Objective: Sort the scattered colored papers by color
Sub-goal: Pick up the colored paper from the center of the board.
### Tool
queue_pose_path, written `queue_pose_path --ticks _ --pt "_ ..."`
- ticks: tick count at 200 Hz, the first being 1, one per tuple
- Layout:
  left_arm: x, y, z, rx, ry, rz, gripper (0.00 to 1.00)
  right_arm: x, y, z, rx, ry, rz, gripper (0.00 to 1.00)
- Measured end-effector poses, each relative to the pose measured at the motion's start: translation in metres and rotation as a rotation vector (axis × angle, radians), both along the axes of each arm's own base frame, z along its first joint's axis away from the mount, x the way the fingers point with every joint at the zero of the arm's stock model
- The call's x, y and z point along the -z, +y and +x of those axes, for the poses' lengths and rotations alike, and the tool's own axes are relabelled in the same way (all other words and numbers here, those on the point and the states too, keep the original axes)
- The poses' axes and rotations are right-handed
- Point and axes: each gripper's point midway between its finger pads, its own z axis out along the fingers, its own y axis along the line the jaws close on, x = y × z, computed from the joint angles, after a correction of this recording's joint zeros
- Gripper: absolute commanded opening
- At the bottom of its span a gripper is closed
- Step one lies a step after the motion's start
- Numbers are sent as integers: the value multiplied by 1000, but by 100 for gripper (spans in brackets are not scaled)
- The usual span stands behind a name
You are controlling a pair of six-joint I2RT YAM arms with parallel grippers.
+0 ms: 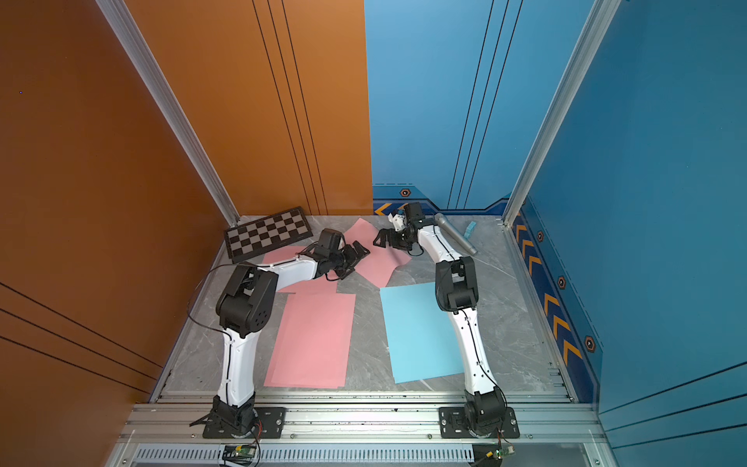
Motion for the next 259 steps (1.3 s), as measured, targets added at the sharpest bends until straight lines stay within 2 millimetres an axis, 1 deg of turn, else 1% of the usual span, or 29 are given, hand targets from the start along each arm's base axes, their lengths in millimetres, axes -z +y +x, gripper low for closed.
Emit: queue_pose_path --ticks 18,38,68,80,125,135,139,147,161,187,211,225,237,259 --pt "-1 -3 3 9 -2 -11 98 1 -4 -12 -3 30 -16 100" --pt "-1 -5 6 17 -3 -20 98 3 -13 -23 10 56 -69 97" --pt "-2 -11 13 30 -8 -37 98 7 -22 -36 21 88 -117 87" --pt "-2 -12 16 35 -12 -44 98 8 -23 -38 25 92 -131 80" --pt "-3 -17 21 46 -18 -56 98 12 -18 -43 37 111 -153 64" --pt "-4 -18 21 49 -18 -58 98 12 -17 -43 42 117 -149 56" --pt "-4 -18 21 49 -17 -58 98 12 -17 -43 53 124 -146 54" --pt "-4 -18 21 53 -17 -58 98 12 -18 -43 62 134 -141 53" --pt "-4 -18 21 57 -15 -60 98 13 -17 -42 83 150 -119 47" --pt "-4 -18 20 64 -15 -59 98 15 -19 -41 123 185 -44 46" --pt "-4 -13 16 68 -12 -51 98 11 -25 -41 150 194 11 45" --pt "-3 -9 11 70 -7 -46 98 4 -27 -42 162 185 42 43" --pt "-2 -7 7 74 -6 -52 98 -5 -29 -43 178 171 82 40" --pt "-3 -8 7 83 -17 -69 98 -28 -31 -41 202 132 172 39"
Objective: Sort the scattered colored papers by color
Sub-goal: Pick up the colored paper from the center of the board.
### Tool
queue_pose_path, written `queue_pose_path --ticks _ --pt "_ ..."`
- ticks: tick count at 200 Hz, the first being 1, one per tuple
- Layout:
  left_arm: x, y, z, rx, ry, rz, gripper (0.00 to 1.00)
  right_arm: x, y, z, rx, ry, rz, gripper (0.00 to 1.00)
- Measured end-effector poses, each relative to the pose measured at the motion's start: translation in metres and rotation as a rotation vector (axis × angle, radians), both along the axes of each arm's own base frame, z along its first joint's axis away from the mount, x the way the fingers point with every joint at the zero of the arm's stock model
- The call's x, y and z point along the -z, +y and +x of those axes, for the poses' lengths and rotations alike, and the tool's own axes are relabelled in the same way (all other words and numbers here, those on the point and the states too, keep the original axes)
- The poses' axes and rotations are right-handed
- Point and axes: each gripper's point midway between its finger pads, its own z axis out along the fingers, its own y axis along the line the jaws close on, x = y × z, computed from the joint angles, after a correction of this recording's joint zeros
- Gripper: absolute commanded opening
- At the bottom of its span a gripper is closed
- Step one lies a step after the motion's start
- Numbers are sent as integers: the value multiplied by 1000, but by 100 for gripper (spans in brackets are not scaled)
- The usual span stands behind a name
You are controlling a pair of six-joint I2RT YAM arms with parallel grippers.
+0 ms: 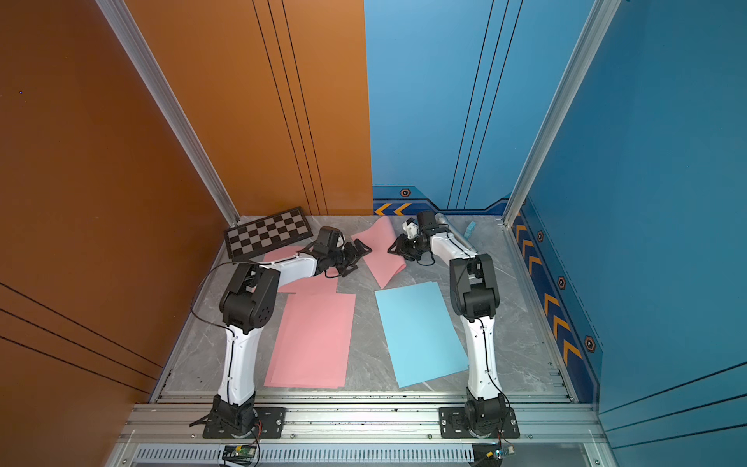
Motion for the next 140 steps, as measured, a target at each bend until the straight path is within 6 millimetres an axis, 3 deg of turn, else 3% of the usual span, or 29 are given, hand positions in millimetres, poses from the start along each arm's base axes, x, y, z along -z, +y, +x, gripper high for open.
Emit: queue_pose_path --ticks 40,89,140 --pt "-4 -4 2 -7 -12 -58 98 -26 -5 6 27 -75 87 38" --pt "-25 -17 19 -27 -91 -199 98 -45 -4 -5 40 -125 176 38" --pt "-37 -31 27 -43 -133 -321 98 -100 -15 -4 84 -267 283 37"
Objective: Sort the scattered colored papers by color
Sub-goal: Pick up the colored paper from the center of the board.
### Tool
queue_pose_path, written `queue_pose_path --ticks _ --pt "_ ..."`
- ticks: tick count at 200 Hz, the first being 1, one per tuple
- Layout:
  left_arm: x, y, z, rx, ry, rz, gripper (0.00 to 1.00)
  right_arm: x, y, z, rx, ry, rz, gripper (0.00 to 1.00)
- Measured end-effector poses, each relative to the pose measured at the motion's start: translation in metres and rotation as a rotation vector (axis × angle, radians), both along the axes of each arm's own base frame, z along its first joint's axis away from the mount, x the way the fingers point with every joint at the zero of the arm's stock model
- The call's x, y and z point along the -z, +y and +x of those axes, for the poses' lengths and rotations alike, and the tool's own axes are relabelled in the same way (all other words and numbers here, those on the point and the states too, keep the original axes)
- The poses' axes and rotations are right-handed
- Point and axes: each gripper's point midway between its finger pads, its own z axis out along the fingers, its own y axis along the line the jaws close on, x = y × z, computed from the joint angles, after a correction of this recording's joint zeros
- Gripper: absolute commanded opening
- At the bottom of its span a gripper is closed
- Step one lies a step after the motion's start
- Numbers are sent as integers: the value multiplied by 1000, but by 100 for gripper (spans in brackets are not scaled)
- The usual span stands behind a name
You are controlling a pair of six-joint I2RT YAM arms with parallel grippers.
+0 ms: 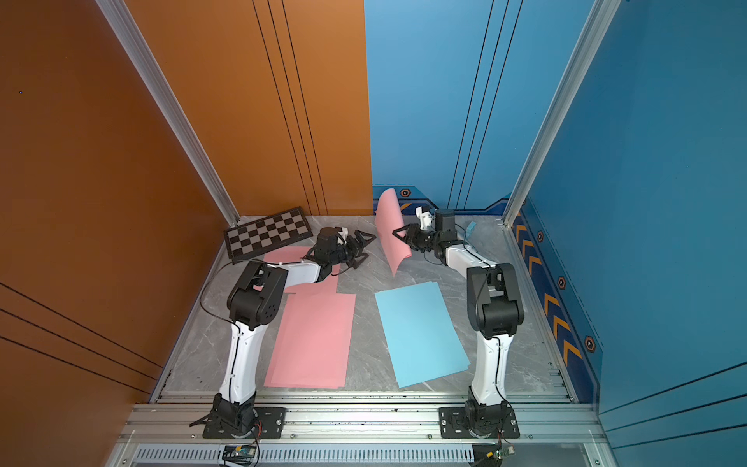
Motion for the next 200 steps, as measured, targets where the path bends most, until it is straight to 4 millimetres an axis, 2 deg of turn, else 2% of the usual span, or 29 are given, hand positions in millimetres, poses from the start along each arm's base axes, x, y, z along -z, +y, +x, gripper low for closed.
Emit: queue_pose_path --ticks 15,32,82,106,109,126,141,167,200 --pt "-2 -4 1 -3 -5 -26 98 -16 -3 3 15 -42 37 37" --pt "-8 -11 4 -7 -33 -87 98 -26 -4 5 30 -69 71 36" --pt "-33 -29 12 -3 -151 -277 100 -19 -8 2 52 -50 117 36" --pt "-54 -32 12 3 -224 -312 88 -19 -12 2 61 -51 125 36" --pt "-56 -32 11 6 -235 -311 82 -19 -12 2 62 -49 125 36" --pt "-66 -34 11 13 -271 -323 70 -19 -15 1 67 -49 127 36" --pt "-78 -37 12 28 -307 -331 64 -17 -16 0 69 -47 128 36" --pt "-97 -38 12 38 -364 -352 64 -16 -17 -1 74 -47 134 36" --pt "-87 -36 10 35 -349 -339 70 -30 -23 -3 84 -67 163 36"
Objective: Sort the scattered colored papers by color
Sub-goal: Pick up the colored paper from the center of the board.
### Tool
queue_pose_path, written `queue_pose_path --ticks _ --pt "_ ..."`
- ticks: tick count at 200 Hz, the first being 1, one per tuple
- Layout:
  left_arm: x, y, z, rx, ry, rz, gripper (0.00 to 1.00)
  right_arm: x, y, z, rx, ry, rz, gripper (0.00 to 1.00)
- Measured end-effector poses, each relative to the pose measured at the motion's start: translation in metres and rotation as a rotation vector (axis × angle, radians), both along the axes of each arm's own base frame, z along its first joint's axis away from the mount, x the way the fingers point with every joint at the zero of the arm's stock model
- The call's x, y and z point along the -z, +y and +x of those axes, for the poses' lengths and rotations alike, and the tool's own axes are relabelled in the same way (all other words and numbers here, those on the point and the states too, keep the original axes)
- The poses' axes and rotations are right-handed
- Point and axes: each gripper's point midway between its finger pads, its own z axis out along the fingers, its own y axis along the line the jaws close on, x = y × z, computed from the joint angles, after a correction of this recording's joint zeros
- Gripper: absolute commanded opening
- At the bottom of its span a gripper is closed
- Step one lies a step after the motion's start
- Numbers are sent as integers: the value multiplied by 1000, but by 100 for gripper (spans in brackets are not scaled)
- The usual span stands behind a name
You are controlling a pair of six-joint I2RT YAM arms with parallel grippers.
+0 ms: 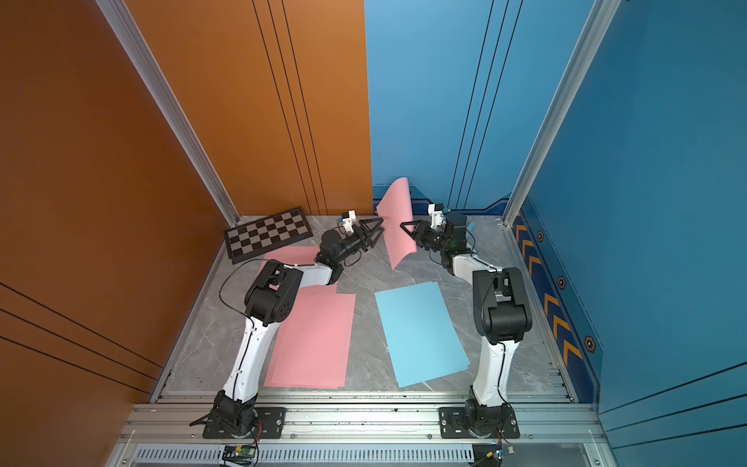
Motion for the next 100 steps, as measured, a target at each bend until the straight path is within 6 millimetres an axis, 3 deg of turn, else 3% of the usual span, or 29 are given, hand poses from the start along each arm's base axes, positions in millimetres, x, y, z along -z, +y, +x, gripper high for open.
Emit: queue_pose_path --ticks 25,44,51,78,100 --pt "14 1 -3 -2 22 20 81 -23 -5 -3 3 -45 33 37" --pt "12 1 -3 -2 17 21 85 -37 -6 -5 0 -75 53 36" --pt "9 0 -2 -2 8 19 91 -40 -6 -6 -1 -81 60 36" --pt "-14 -8 1 7 -46 -5 95 -36 -4 -9 -4 -72 75 36" --pt "-38 -17 1 24 -100 -34 89 -27 -4 -12 -3 -46 85 36"
